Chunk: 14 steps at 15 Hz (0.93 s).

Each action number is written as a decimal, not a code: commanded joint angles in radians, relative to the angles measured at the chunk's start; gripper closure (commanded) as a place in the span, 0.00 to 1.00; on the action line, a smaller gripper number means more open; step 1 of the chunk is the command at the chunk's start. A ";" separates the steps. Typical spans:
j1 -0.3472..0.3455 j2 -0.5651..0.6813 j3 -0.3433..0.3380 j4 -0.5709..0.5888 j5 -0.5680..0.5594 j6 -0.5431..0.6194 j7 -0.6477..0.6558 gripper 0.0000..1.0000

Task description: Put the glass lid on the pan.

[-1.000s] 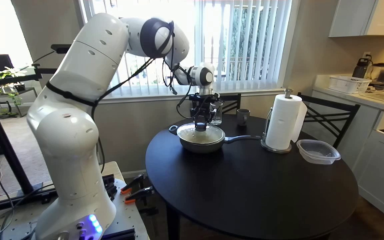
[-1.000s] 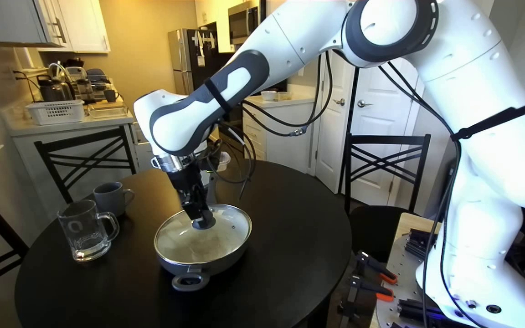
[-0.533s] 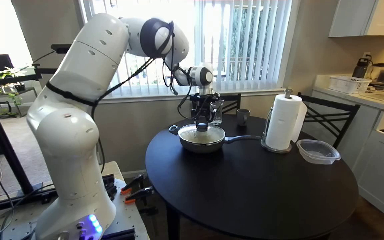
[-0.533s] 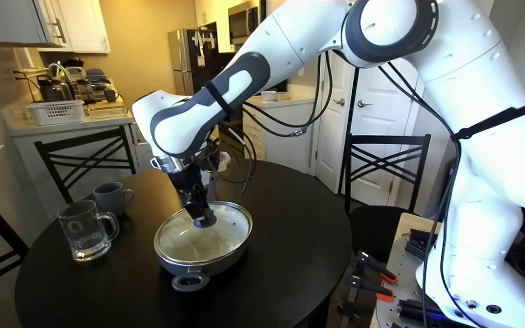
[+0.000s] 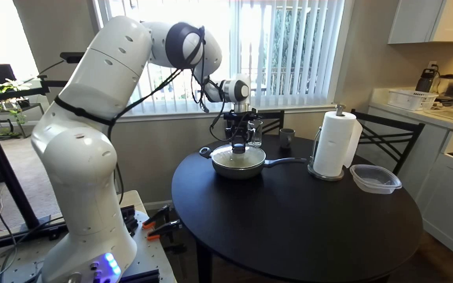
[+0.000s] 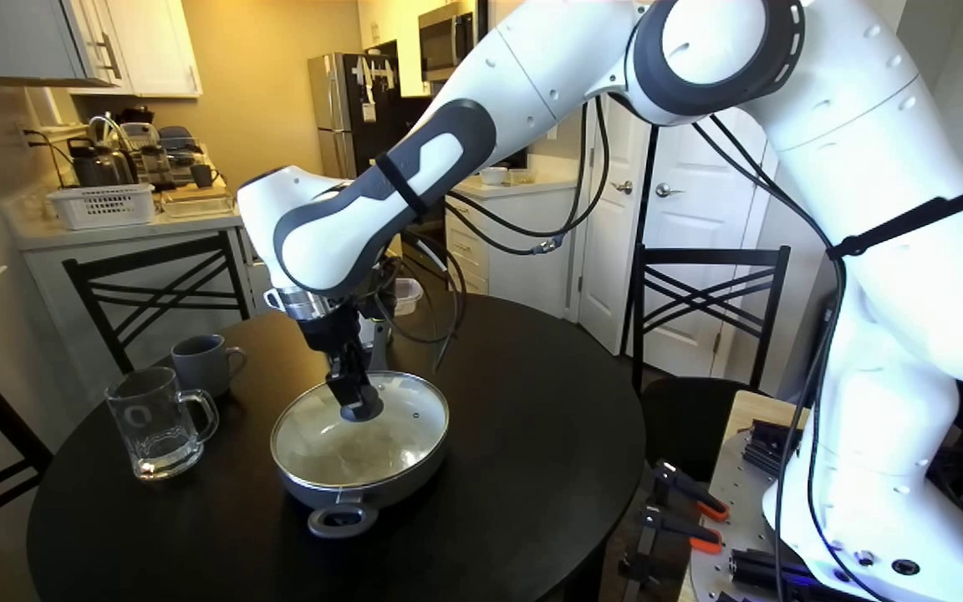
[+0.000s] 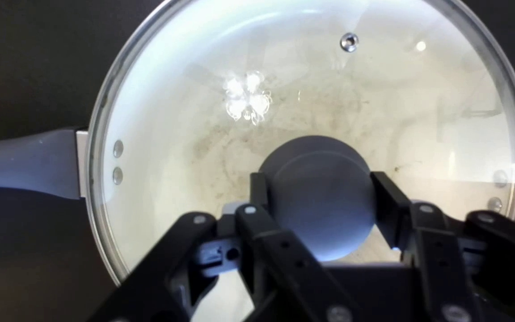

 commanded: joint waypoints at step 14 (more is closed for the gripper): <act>0.009 -0.124 0.005 -0.051 0.028 -0.078 0.068 0.00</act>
